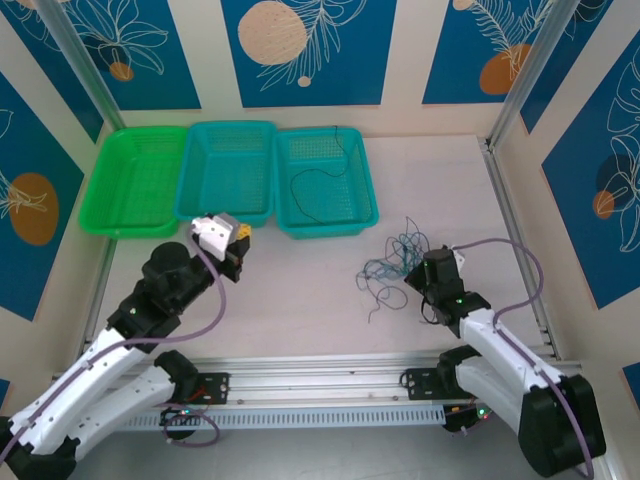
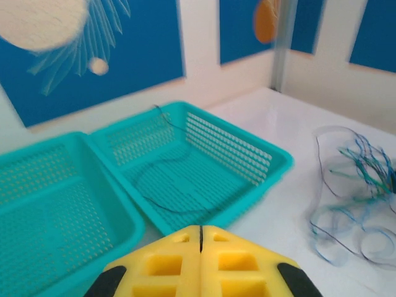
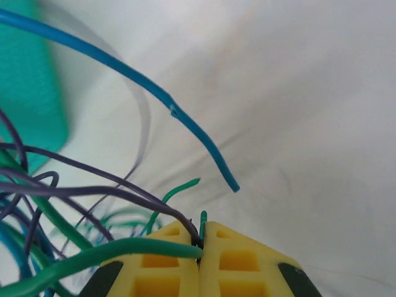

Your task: Untangle the cables

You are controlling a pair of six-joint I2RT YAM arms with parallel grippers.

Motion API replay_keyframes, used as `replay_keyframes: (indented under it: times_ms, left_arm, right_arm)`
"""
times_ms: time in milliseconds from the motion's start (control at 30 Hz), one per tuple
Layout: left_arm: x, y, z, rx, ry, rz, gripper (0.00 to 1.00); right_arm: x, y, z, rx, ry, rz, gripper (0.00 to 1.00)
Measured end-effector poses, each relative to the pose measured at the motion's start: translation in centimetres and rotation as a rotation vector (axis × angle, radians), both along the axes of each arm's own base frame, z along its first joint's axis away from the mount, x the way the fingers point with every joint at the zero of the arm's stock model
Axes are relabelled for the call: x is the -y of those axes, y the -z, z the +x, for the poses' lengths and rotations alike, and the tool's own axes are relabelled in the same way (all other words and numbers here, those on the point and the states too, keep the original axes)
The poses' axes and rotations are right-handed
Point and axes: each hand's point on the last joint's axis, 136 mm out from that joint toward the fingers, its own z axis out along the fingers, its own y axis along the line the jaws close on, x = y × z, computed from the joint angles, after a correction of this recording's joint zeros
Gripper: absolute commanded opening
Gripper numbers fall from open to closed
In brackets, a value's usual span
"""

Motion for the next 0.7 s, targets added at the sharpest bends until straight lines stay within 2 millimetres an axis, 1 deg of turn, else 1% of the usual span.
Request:
replay_keyframes:
  times_ms: [33,67,100,133,200,267,333,400,467,533,633,700]
  left_arm:
    - [1.4,0.9,-0.3,-0.027,0.075,-0.004,0.36]
    - [2.9,1.9,-0.6,-0.055,0.149,-0.012,0.49]
    - [4.0,2.5,-0.9,-0.073,0.205,-0.020,0.55]
    - [5.1,3.7,-1.1,-0.100,0.258,-0.016,0.57]
    - [6.6,5.5,-1.2,-0.134,0.329,0.011,0.61]
    - [7.4,6.4,-1.1,-0.119,0.381,0.054,0.65]
    - [8.3,6.5,-0.8,-0.070,0.437,0.113,0.69]
    - [9.3,6.2,-0.4,0.000,0.497,0.169,0.72]
    - [10.2,5.8,0.0,0.091,0.549,0.219,0.74]
    - [10.7,5.9,0.3,0.157,0.578,0.257,0.74]
    - [11.3,6.3,0.3,0.198,0.634,0.297,0.74]
    - [11.9,6.2,0.0,0.206,0.681,0.292,0.71]
  right_arm:
    - [-1.1,-0.8,0.1,0.031,-0.076,0.005,0.00]
    - [-2.1,-1.4,0.0,0.057,-0.150,-0.002,0.00]
    - [-3.0,-2.1,-0.1,0.079,-0.212,-0.009,0.00]
    - [-4.1,-2.8,-0.3,0.106,-0.286,-0.026,0.00]
    - [-5.8,-4.4,-0.6,0.152,-0.404,-0.063,0.00]
    - [-7.6,-6.3,-1.0,0.203,-0.524,-0.115,0.00]
    - [-9.2,-7.9,-1.3,0.245,-0.621,-0.155,0.00]
    - [-10.7,-8.9,-1.5,0.269,-0.706,-0.197,0.00]
    - [-12.0,-9.1,-1.7,0.267,-0.783,-0.239,0.00]
    - [-13.0,-8.7,-2.0,0.249,-0.845,-0.275,0.00]
    - [-14.0,-7.6,-2.4,0.208,-0.912,-0.311,0.00]
    - [-14.3,-7.2,-2.6,0.195,-0.935,-0.325,0.00]
